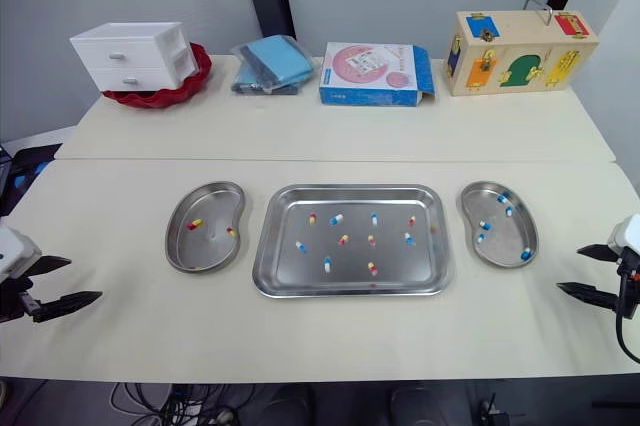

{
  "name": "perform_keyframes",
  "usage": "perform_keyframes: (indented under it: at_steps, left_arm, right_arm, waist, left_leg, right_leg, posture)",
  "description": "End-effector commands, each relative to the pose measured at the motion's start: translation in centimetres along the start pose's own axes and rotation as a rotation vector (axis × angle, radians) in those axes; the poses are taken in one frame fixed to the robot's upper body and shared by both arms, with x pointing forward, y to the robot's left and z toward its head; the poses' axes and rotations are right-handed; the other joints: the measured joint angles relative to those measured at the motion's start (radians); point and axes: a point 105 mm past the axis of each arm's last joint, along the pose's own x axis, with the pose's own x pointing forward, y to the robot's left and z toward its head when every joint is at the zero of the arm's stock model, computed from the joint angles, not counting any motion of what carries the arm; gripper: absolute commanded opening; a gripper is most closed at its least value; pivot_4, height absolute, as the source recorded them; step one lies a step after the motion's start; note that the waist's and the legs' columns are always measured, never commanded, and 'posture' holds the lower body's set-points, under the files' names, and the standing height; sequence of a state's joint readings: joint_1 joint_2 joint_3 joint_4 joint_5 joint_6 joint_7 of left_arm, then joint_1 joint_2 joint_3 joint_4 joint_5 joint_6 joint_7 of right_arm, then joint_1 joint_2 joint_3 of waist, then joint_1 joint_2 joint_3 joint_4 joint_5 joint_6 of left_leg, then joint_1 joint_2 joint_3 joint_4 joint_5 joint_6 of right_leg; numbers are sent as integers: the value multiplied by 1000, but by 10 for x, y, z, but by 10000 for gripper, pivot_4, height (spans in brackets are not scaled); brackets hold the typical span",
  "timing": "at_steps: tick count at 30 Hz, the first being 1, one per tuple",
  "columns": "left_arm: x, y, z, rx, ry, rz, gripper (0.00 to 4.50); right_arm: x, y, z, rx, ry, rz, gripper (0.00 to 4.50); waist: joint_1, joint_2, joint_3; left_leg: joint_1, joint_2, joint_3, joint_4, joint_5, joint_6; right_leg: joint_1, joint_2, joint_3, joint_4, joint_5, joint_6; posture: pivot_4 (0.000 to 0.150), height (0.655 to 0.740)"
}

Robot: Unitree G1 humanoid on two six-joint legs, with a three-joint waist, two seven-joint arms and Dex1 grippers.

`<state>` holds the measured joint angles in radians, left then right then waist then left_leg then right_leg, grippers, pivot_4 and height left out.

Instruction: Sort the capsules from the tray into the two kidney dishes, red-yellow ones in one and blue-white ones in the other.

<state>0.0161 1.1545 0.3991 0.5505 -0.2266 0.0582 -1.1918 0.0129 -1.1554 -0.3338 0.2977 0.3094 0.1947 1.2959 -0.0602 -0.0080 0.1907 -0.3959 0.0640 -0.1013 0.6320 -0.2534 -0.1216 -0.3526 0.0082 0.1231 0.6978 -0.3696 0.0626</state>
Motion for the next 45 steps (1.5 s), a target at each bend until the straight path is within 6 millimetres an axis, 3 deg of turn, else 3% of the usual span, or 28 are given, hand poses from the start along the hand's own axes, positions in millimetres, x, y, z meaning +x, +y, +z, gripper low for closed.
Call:
perform_keyframes:
  at_steps: [1, 12, 14, 17, 23, 28, 34, 38, 45]
  left_arm:
    - [-13, 10, 5, 16, -10, 39, 45000]
    - [-13, -6, 14, -13, -83, -51, 45000]
    - [-13, -20, 22, -17, -137, -111, 45000]
    - [-9, -57, 32, 28, -248, -189, 45000]
    - [-3, -119, 51, 31, -508, -249, 45000]
    - [10, -160, 61, -14, -706, -227, 45000]
    - [14, -190, 65, -72, -876, -206, 45000]
    - [16, -197, 69, -92, -916, -169, 45000]
    - [17, -202, 73, -150, -940, -110, 45000]
  right_arm:
    - [-4, -3, 7, -22, -20, -10, 44634]
    - [-7, 2, 12, -22, -23, 28, 44634]
    - [-11, 10, 24, -31, -54, 66, 44634]
    - [-14, 29, 52, -70, -115, 131, 44634]
    - [3, 73, 104, -134, -241, 232, 44634]
    - [27, 103, 152, -141, -379, 293, 44634]
    - [67, 133, 205, -170, -492, 331, 44634]
    - [101, 150, 233, -174, -493, 315, 44634]
    - [153, 193, 259, -209, -431, 348, 44634]
  waist:
    - [0, 0, 0]
    - [0, 0, 0]
    - [0, 0, 0]
    - [0, 3, -1]
    - [5, 0, -2]
    - [8, -1, -2]
    - [8, -6, -3]
    - [6, -6, -3]
    - [4, -7, -4]
  left_leg:
    - [0, 0, 0, 0, 0, 0]
    - [0, 0, 0, 1, 0, 0]
    - [0, 0, 0, 1, 0, 0]
    - [0, 0, 1, 1, 0, 0]
    - [4, 1, 0, 3, 0, 0]
    - [5, 0, -2, 10, -1, 1]
    - [5, 0, -4, 13, -1, 1]
    - [3, 0, -5, 13, -1, 1]
    - [-1, 0, -7, 13, -1, 1]
  right_leg:
    - [0, 0, 0, 0, 0, 0]
    - [0, 0, 0, 1, 0, 0]
    - [0, 0, 0, 1, 0, 0]
    - [1, 0, 1, 0, 0, 0]
    - [7, 0, 1, 0, 0, 0]
    - [12, 0, 0, 0, 1, 2]
    - [13, 1, -1, 0, 2, 3]
    - [11, 1, -1, 0, 2, 3]
    - [5, 1, -3, 1, 3, 2]
  posture:
    - [1500, 7400]
    - [1500, 7400]
    - [1500, 7400]
    - [1500, 7400]
    - [1500, 7400]
    - [1500, 7400]
    - [1500, 7400]
    - [1500, 7400]
    - [1500, 7400]
